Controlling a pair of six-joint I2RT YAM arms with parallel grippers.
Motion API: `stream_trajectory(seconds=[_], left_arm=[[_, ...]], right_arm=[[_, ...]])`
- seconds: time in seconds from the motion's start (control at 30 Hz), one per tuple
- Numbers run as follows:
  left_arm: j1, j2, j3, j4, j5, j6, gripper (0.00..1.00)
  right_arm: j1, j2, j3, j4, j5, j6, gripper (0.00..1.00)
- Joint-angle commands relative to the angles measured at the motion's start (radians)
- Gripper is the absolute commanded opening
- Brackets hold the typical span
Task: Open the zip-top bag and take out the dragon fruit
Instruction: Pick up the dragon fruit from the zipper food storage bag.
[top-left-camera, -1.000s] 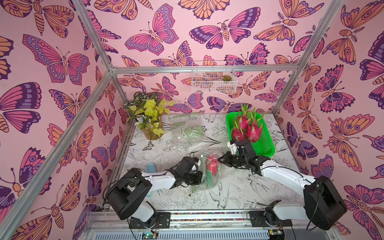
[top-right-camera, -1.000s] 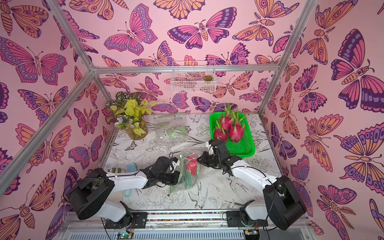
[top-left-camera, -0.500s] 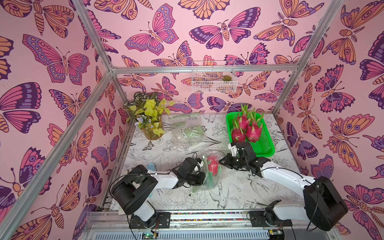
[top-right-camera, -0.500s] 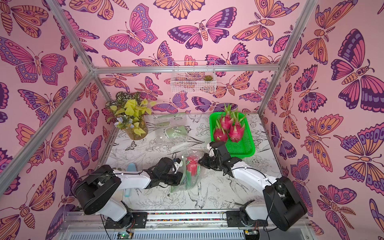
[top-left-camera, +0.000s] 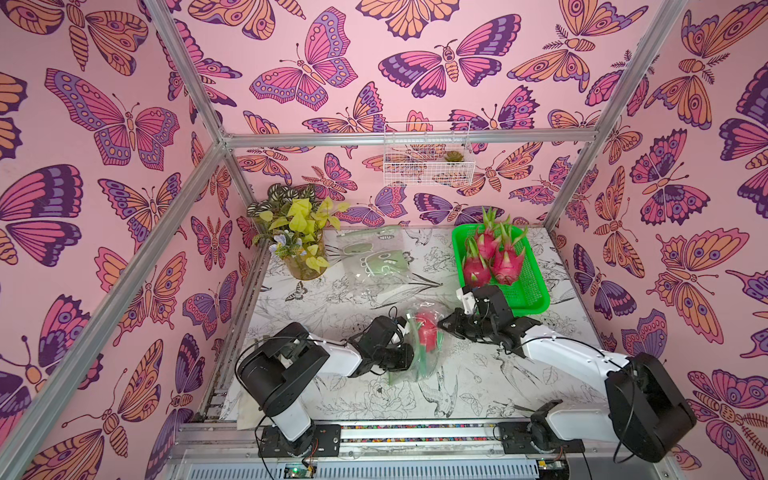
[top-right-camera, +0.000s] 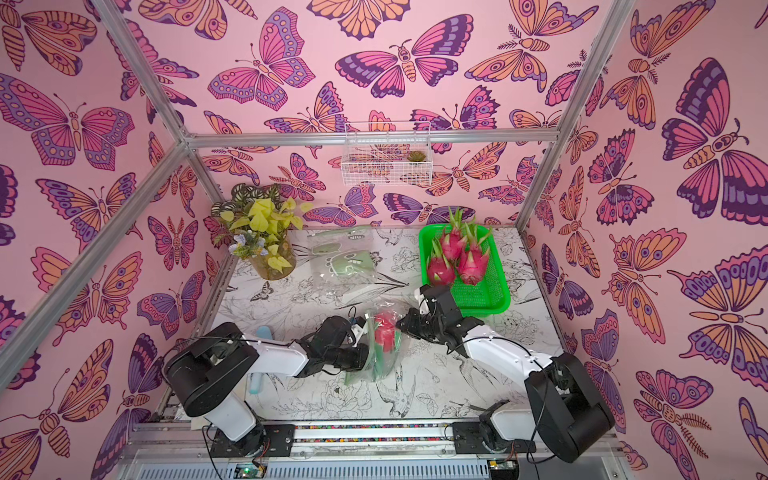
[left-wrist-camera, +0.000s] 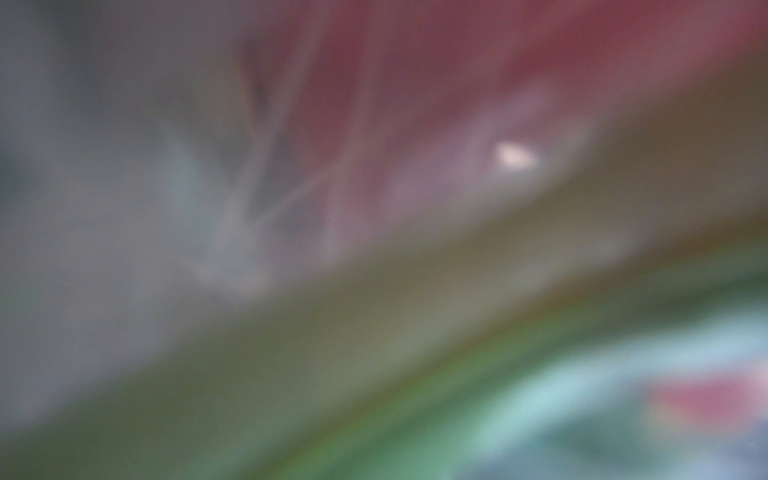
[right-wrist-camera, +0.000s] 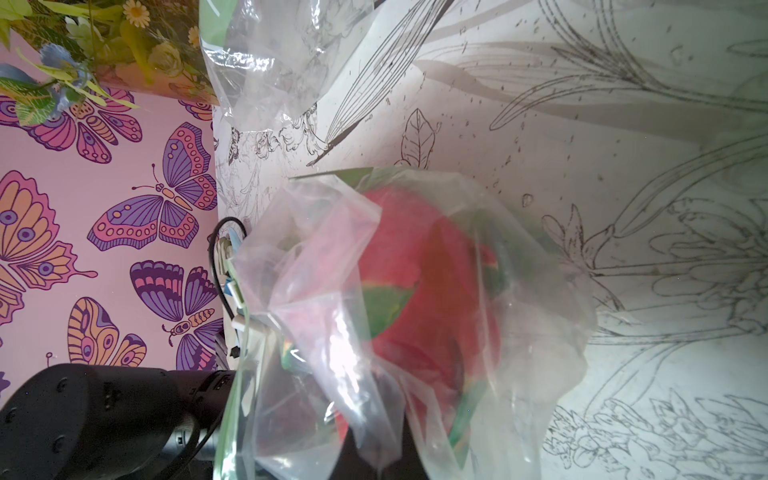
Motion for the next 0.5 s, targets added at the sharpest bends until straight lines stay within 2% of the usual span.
stream_trajectory(seconds=[0.0, 0.1, 0.2, 0.37, 0.47], left_arm=[[-0.007, 0.036, 0.001, 0.055, 0.016, -0.009, 0.18], [-0.005, 0.019, 0.003, 0.035, 0.006, -0.004, 0.08], [-0.006, -0.049, 0.015, -0.064, -0.017, 0.026, 0.01], [0.02, -0.244, 0.071, -0.359, -0.093, 0.081, 0.0], [0.048, -0.341, 0.149, -0.596, -0.108, 0.132, 0.0]], right_arm=[[0.006, -0.001, -0.02, -0.02, -0.013, 0.021, 0.0], [0.004, -0.009, -0.005, -0.05, -0.005, 0.004, 0.0], [-0.007, -0.028, 0.006, -0.087, 0.014, -0.018, 0.0], [-0.049, -0.057, 0.022, -0.133, 0.029, -0.047, 0.0], [-0.076, -0.067, 0.029, -0.153, 0.034, -0.06, 0.0]])
